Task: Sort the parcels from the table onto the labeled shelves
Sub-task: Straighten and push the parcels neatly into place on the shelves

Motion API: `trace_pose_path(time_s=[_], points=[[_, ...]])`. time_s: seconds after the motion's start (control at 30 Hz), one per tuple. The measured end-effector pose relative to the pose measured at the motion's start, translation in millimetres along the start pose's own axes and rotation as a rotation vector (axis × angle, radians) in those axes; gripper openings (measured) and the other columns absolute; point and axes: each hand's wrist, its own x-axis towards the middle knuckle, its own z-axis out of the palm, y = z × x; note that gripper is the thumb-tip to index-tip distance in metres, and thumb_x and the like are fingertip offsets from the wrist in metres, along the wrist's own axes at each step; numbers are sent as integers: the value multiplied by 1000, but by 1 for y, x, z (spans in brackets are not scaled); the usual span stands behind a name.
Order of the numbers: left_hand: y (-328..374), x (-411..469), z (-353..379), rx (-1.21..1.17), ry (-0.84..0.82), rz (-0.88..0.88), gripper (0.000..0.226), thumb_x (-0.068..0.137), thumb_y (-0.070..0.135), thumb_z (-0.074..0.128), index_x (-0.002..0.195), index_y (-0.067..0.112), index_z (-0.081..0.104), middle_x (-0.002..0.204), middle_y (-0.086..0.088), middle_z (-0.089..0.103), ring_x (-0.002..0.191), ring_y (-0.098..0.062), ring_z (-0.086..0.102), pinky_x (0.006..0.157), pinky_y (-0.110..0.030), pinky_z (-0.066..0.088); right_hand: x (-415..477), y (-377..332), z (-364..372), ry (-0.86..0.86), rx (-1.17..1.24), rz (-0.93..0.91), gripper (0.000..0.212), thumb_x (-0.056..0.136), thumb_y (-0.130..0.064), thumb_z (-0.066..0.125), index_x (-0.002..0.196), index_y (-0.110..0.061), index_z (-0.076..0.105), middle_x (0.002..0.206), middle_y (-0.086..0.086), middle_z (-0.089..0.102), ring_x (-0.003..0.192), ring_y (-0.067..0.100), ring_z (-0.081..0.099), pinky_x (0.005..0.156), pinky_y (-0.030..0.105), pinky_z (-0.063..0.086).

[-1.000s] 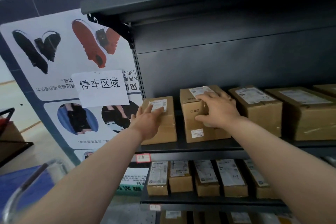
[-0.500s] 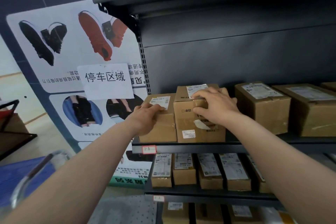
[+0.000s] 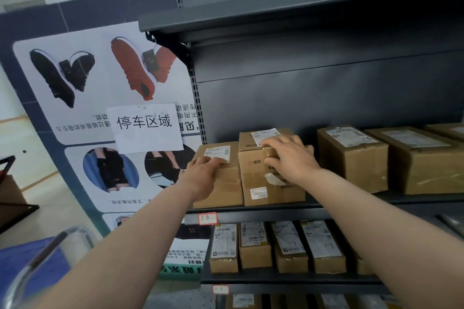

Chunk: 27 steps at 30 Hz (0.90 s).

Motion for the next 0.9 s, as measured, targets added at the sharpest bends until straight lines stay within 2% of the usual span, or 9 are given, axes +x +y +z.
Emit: trace_pose_path(time_s=[0.1,0.2,0.4,0.57,0.7,0.8,0.9], points=[[9,-2,-1,15,60,-7,62,94,13,49,144,41,25,157,4,20,146,-30,13,112,-67,13,-8,0,1,2,-39,-15,55,89,-45,57,138,-44,33,154,-9,27,143,20,14,108,58,19],[33,-4,-5,-14,207,39,66,92,15,53,148,33,22,158,2,19,147,-25,11,114,-64,11,-24,6,2,53,-59,-35,64,90,-49,54,145,-41,23,158,-9,14,147,18,-2,112,60,6],[119,4,-16,-10,259,242,67,92,15,51,152,21,22,161,-4,13,149,-23,5,118,-54,7,-56,71,-23,83,-93,54,62,94,-47,47,148,-36,19,159,-5,13,147,16,-1,115,49,8],[209,27,-6,-28,209,358,65,94,17,54,152,22,23,161,-3,16,149,-21,6,121,-43,6,-72,148,-64,129,-179,154,60,95,-43,45,149,-27,22,159,0,15,147,19,-2,117,46,6],[270,46,11,-72,104,371,66,97,21,53,154,23,20,162,-2,12,149,-21,6,121,-39,9,-84,204,-92,46,-236,231,67,93,-43,51,150,-22,21,161,3,4,147,21,-10,118,46,3],[304,59,19,-75,47,374,66,97,21,52,154,23,18,162,-3,12,148,-22,10,118,-36,12,-88,240,-102,-56,-268,268,78,91,-44,55,152,-19,13,161,7,-7,146,24,-16,118,42,-2],[327,68,22,-27,-41,364,60,99,23,48,153,24,22,160,-4,17,145,-26,19,116,-37,20,-86,265,-107,-167,-290,270,81,90,-47,56,153,-21,12,161,7,-1,146,26,-12,118,44,-2]])
